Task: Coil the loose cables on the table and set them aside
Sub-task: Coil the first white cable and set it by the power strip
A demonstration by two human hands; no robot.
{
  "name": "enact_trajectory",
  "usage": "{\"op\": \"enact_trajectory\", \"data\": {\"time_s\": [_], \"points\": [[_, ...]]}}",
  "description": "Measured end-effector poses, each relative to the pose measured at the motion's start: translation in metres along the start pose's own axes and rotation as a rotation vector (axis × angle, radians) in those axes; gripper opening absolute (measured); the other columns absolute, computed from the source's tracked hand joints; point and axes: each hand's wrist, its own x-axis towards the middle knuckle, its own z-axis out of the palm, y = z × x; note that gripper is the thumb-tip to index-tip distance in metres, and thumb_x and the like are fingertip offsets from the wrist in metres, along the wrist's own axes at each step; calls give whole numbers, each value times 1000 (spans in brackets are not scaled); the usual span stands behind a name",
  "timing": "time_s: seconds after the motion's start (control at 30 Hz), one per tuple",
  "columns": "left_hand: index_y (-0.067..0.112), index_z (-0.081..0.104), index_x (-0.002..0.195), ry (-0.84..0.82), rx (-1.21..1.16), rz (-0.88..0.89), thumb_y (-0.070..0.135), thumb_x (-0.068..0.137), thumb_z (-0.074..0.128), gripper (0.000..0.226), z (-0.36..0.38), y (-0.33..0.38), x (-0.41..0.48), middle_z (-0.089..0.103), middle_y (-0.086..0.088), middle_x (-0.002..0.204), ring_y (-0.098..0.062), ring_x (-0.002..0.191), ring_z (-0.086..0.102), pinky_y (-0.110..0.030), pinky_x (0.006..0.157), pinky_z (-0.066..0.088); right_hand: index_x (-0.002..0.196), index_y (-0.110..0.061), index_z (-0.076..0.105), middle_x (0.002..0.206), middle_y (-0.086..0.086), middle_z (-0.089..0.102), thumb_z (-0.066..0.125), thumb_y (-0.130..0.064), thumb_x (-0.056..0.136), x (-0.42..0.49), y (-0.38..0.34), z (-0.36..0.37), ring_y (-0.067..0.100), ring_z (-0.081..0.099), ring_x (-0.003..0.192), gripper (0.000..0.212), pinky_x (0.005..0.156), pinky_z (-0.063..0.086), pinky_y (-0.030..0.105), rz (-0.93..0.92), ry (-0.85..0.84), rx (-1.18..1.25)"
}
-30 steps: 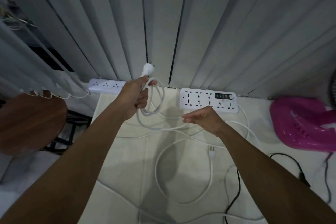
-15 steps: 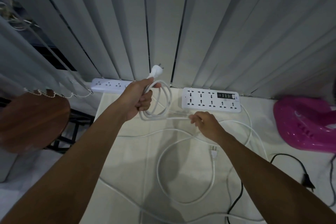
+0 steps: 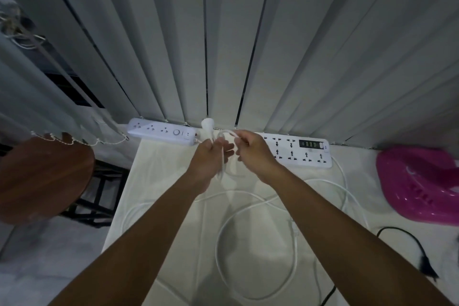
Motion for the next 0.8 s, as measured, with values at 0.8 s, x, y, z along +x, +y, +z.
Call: {"op": "enact_trajectory", "data": {"time_s": [0.8], "points": [[21, 61, 107, 340, 1070, 586, 55, 99, 36, 43, -74, -4, 41, 73, 0, 97, -21, 93, 64, -32, 86, 47, 114, -20, 51, 79, -10, 59, 38, -13, 99, 37, 55, 8, 8, 60, 70, 21, 65, 49, 22, -270, -156, -272]]}}
